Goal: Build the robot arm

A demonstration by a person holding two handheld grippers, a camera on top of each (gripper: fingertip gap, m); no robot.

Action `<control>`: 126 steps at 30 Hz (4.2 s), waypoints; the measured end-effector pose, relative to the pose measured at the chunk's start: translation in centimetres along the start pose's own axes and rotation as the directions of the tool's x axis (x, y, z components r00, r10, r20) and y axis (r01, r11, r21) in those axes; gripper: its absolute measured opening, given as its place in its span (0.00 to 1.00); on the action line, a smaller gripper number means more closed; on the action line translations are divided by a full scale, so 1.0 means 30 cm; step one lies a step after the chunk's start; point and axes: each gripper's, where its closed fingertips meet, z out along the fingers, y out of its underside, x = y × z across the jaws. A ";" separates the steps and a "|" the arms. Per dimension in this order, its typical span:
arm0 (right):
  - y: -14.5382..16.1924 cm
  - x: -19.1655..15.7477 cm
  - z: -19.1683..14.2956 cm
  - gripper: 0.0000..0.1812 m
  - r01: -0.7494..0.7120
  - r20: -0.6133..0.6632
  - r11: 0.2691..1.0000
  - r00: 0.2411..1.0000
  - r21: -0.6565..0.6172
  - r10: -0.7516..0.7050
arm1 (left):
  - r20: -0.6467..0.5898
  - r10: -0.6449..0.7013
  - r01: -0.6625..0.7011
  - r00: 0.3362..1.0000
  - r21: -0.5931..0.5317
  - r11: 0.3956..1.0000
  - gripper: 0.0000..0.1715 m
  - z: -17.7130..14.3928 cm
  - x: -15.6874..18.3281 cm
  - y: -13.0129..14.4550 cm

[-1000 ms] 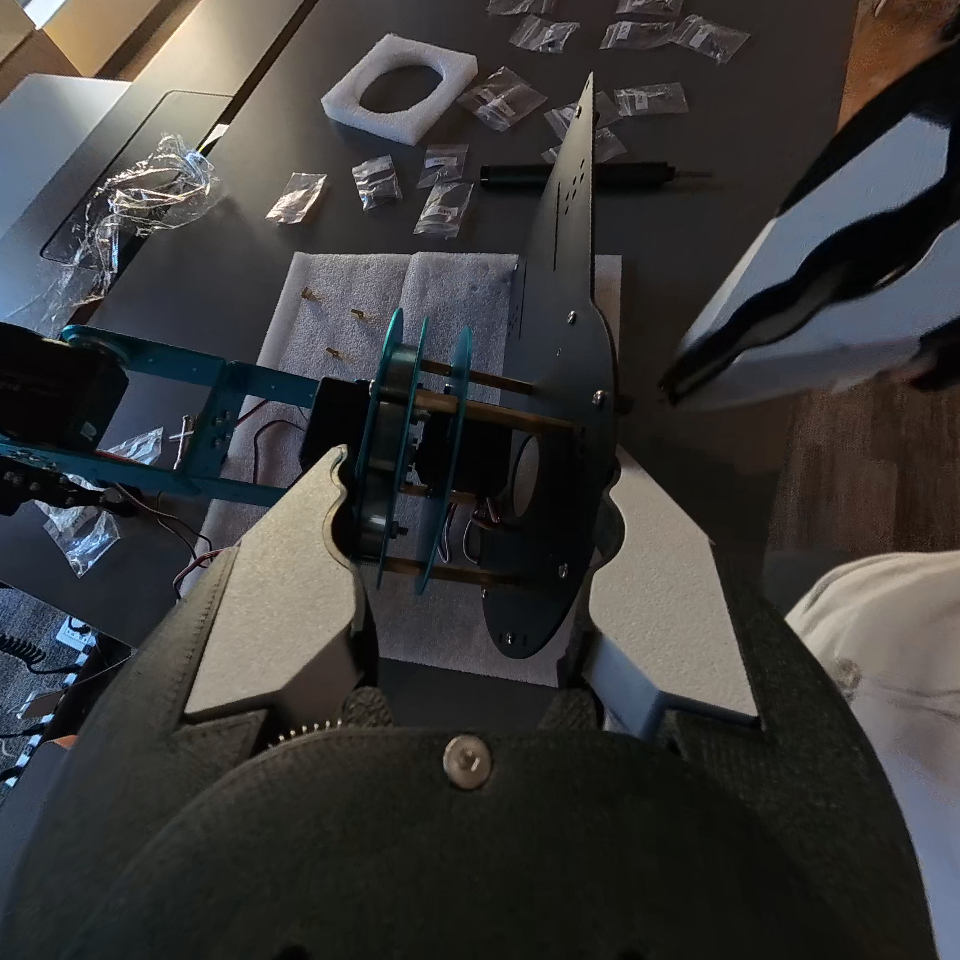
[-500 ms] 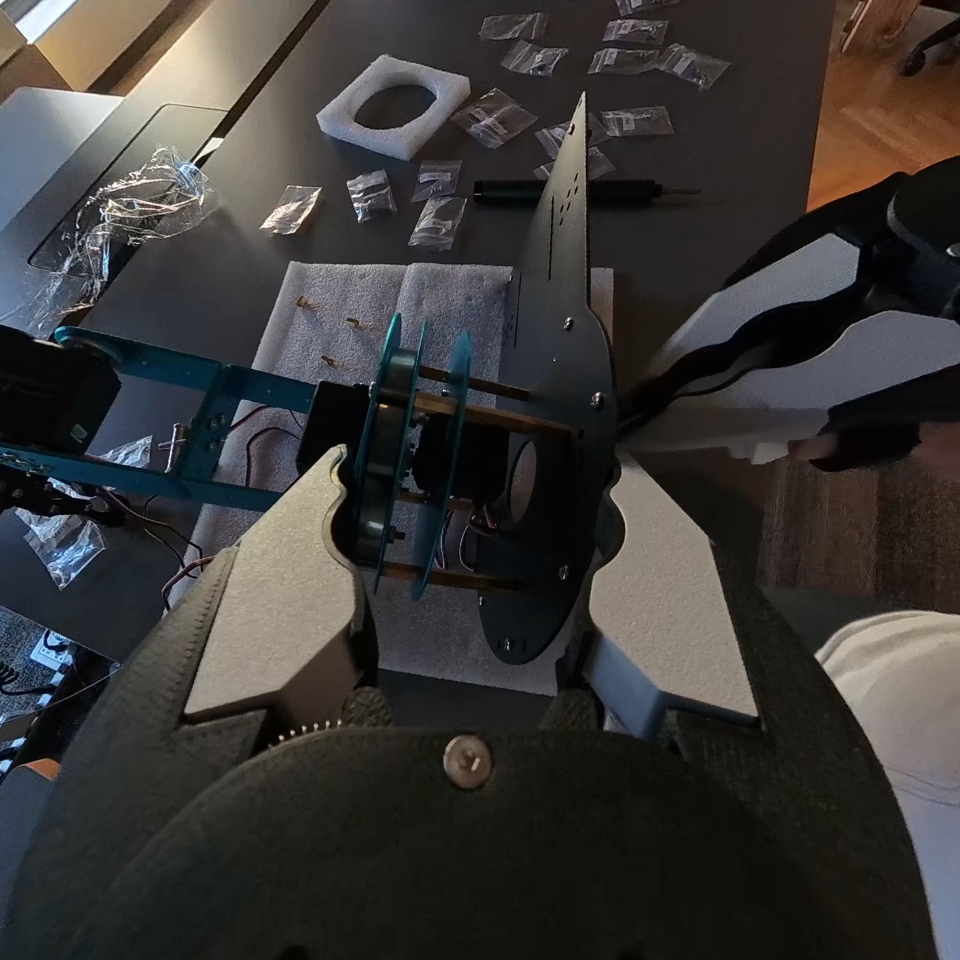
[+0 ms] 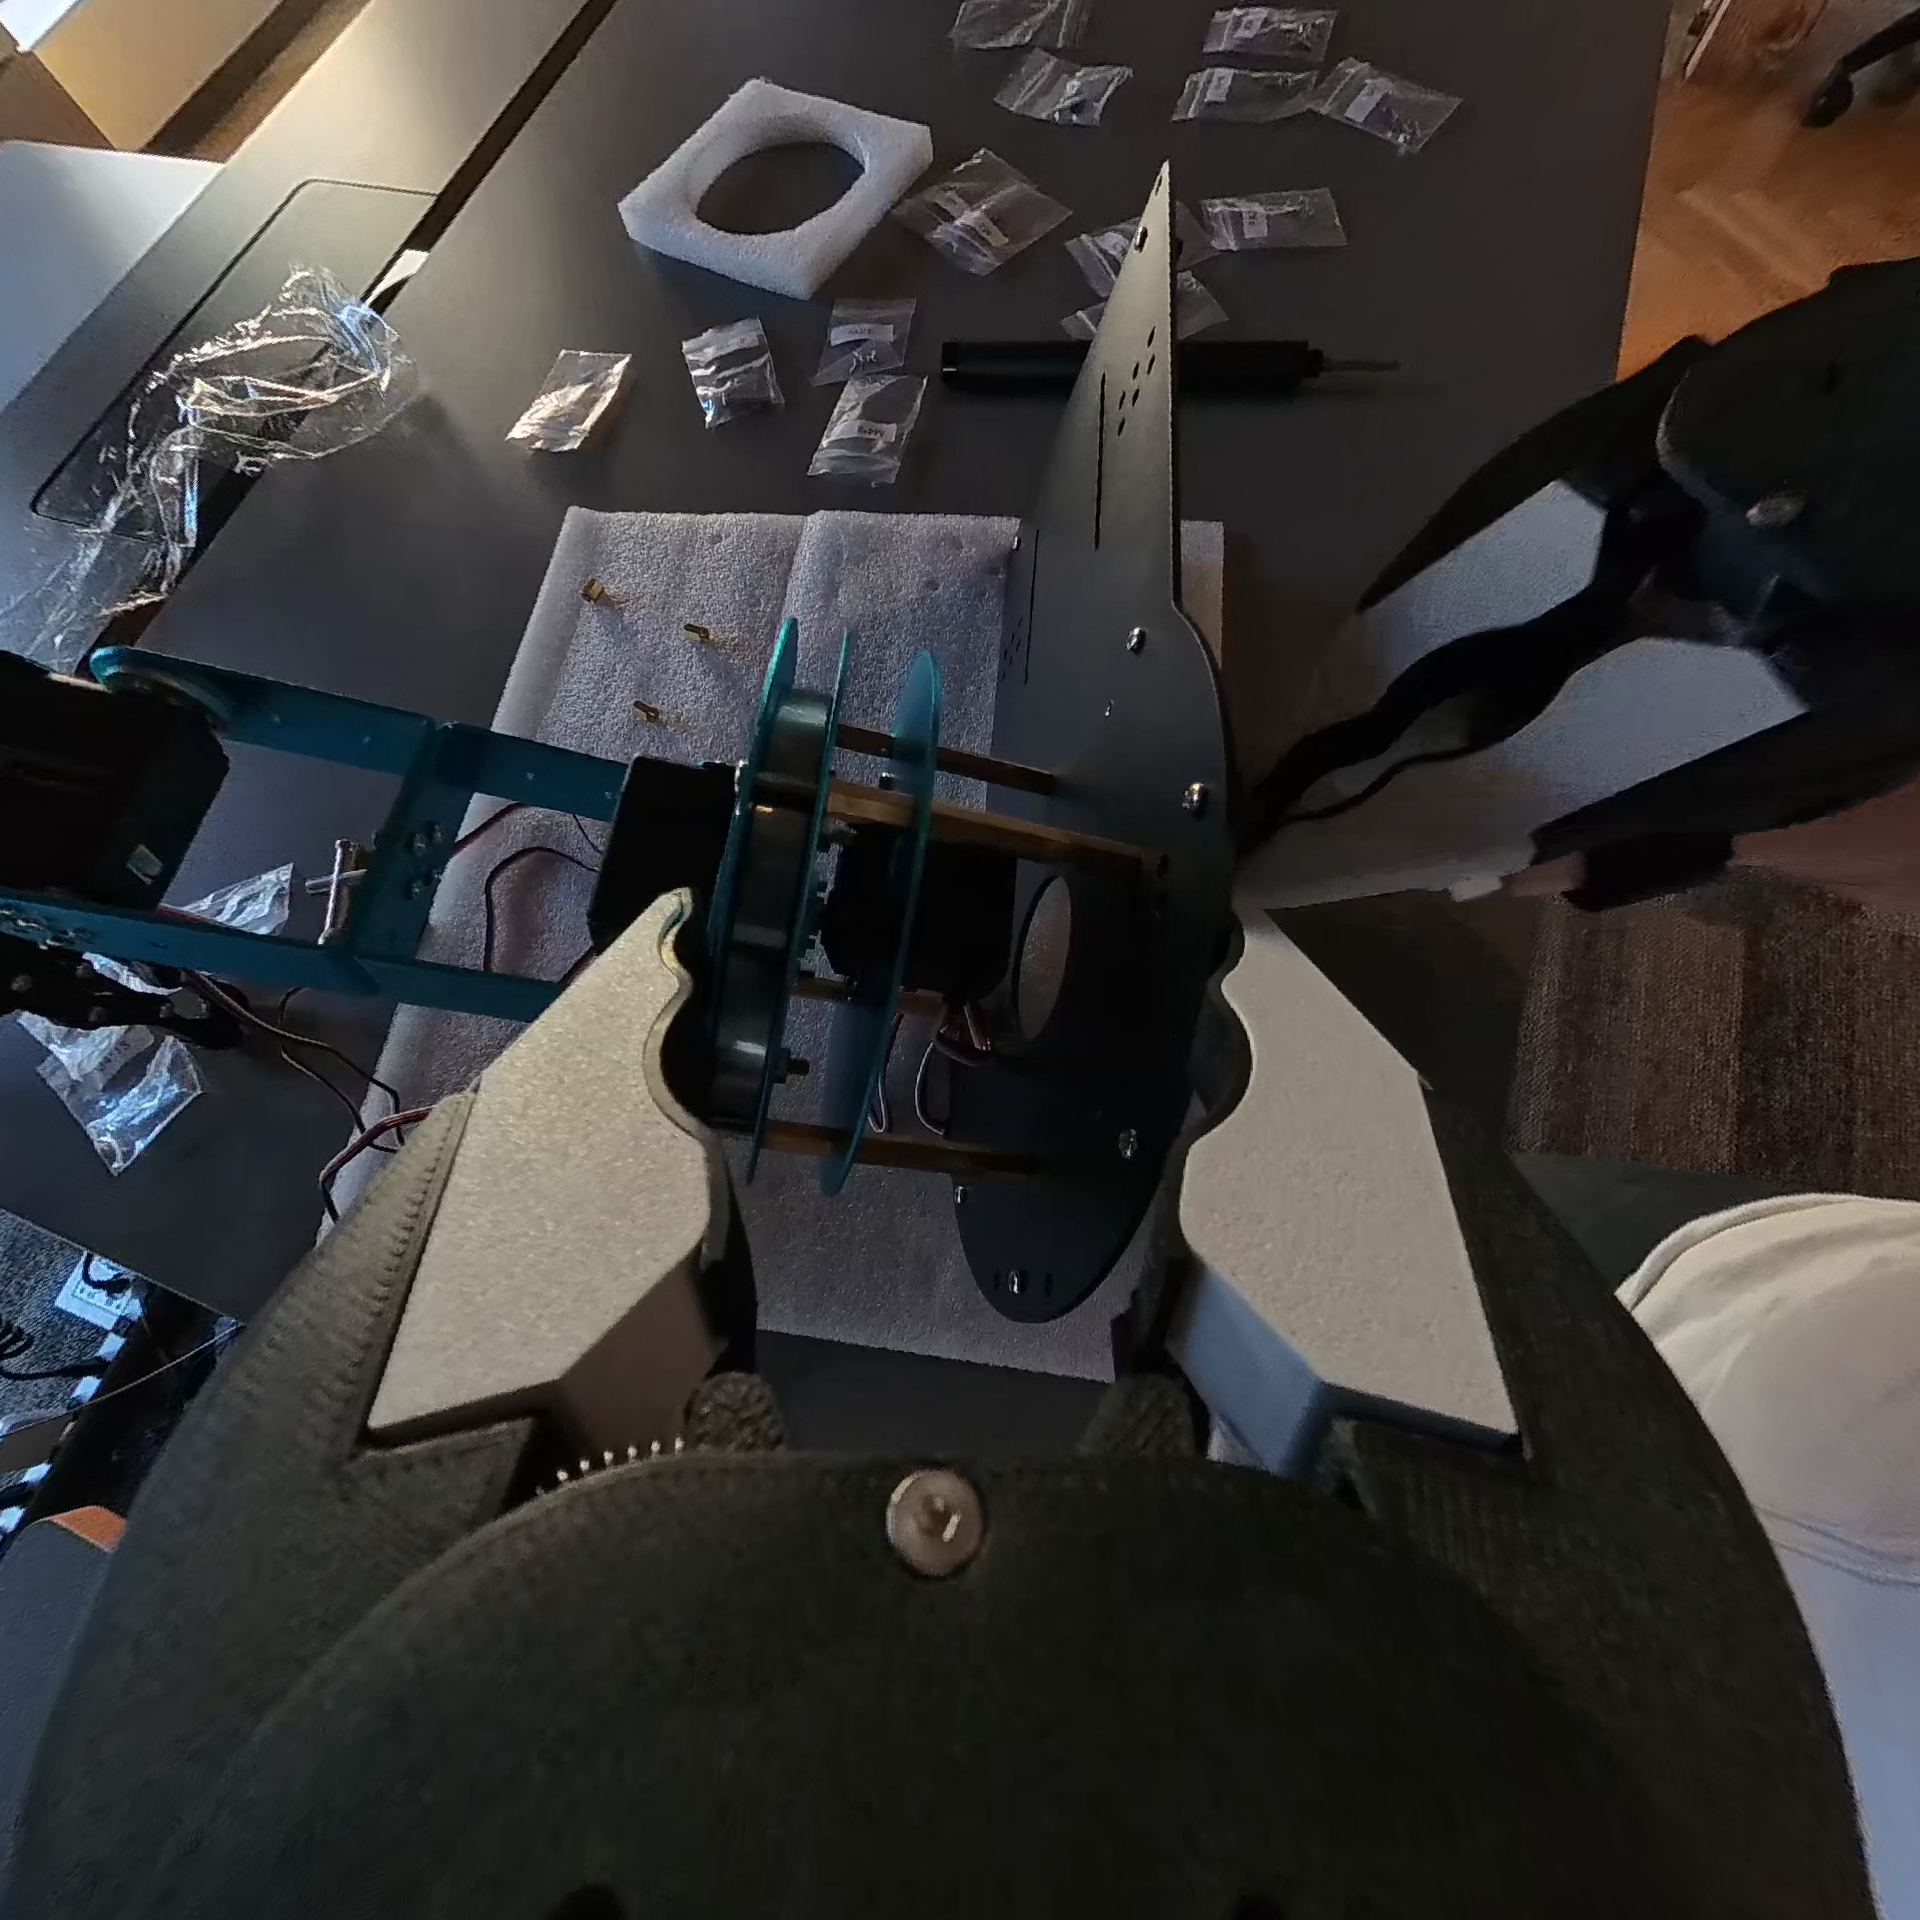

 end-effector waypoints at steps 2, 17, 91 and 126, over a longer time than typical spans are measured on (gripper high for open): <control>0.087 0.030 0.011 0.02 0.036 -0.038 0.988 0.998 -0.148 -0.042 | -0.001 0.001 -0.001 1.000 -0.006 1.000 0.54 0.000 0.000 0.001; 0.261 0.079 0.050 0.07 0.136 -0.028 0.950 0.988 -0.282 -0.150 | -0.006 0.001 -0.001 1.000 -0.013 1.000 0.55 0.001 0.001 0.002; 0.023 0.137 0.023 0.02 -0.163 -0.152 0.972 0.970 0.170 0.189 | -0.031 -0.015 0.015 0.999 0.014 1.000 0.55 0.004 0.004 -0.001; 0.030 0.129 0.031 0.02 -0.520 0.120 0.815 0.854 0.256 0.507 | -0.031 -0.013 0.013 0.999 0.010 1.000 0.55 0.005 0.004 0.000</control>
